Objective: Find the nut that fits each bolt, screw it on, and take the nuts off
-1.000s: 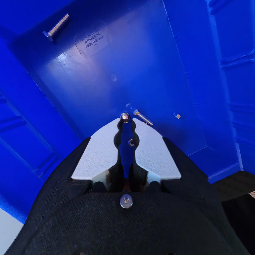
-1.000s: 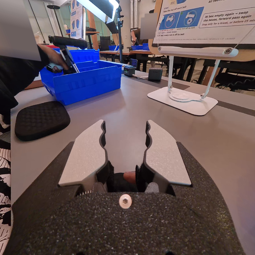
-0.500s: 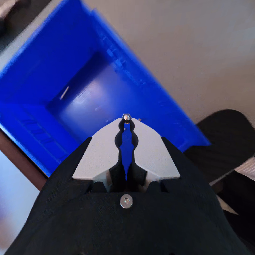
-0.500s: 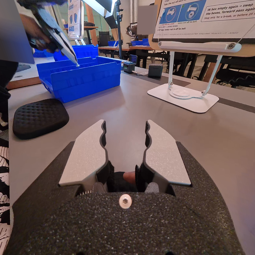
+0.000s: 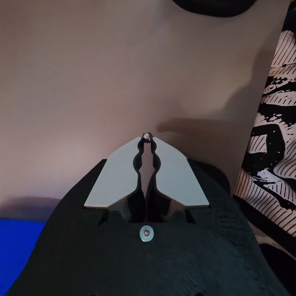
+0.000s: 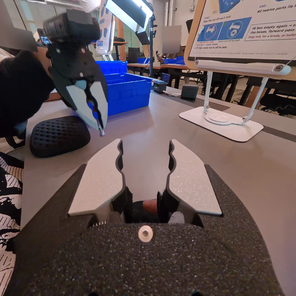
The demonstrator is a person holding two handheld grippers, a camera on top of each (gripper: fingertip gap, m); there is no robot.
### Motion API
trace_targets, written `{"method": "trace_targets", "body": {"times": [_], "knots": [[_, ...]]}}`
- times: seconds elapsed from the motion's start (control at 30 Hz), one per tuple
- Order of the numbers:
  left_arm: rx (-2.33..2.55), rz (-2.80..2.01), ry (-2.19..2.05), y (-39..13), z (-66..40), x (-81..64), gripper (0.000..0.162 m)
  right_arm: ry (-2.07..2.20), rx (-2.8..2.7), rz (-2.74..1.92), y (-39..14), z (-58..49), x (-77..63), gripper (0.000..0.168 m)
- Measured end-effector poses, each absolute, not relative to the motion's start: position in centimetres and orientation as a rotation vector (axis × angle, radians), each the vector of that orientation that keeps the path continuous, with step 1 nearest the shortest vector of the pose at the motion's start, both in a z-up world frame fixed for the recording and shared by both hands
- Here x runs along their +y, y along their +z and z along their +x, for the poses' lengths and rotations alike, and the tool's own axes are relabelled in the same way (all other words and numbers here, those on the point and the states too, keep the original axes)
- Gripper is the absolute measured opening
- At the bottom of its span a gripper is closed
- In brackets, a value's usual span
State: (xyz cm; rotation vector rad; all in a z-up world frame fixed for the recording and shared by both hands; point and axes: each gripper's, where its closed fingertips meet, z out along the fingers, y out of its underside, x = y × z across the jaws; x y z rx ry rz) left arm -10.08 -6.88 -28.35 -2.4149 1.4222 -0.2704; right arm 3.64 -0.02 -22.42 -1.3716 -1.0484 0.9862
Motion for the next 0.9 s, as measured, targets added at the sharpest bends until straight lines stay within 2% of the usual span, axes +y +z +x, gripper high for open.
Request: {"method": "trace_targets", "body": {"times": [0.13,0.4,0.5,0.6,0.7,0.8,0.9], "knots": [[1.491,-2.455,-0.257,-30.5,-9.1,-7.7,0.008,0.982,-1.044,-1.370,-22.4,3.7,0.0,0.055],[1.522,-2.491,-0.228,-31.4,-9.3,-8.0,0.009,0.978,-1.040,-1.362,-22.3,3.7,0.0,0.055],[1.498,-2.499,-0.222,-31.3,-9.4,-7.9,0.019,0.980,-1.039,-1.364,-22.3,3.7,0.0,0.055],[1.415,-2.460,-0.209,-29.1,-10.3,-7.6,0.022,0.979,-1.040,-1.363,-22.3,3.7,0.0,0.055],[1.226,-2.407,-0.155,-24.5,-13.7,-6.9,0.024,0.981,-1.040,-1.364,-22.3,3.7,0.1,0.055],[1.007,-2.427,0.000,-20.8,-20.3,-6.6,0.025,0.982,-1.043,-1.370,-22.4,3.7,0.1,0.055],[0.803,-2.528,0.124,-19.7,-27.6,-6.8,0.025,0.974,-1.045,-1.364,-22.4,3.6,0.0,0.054]]}}
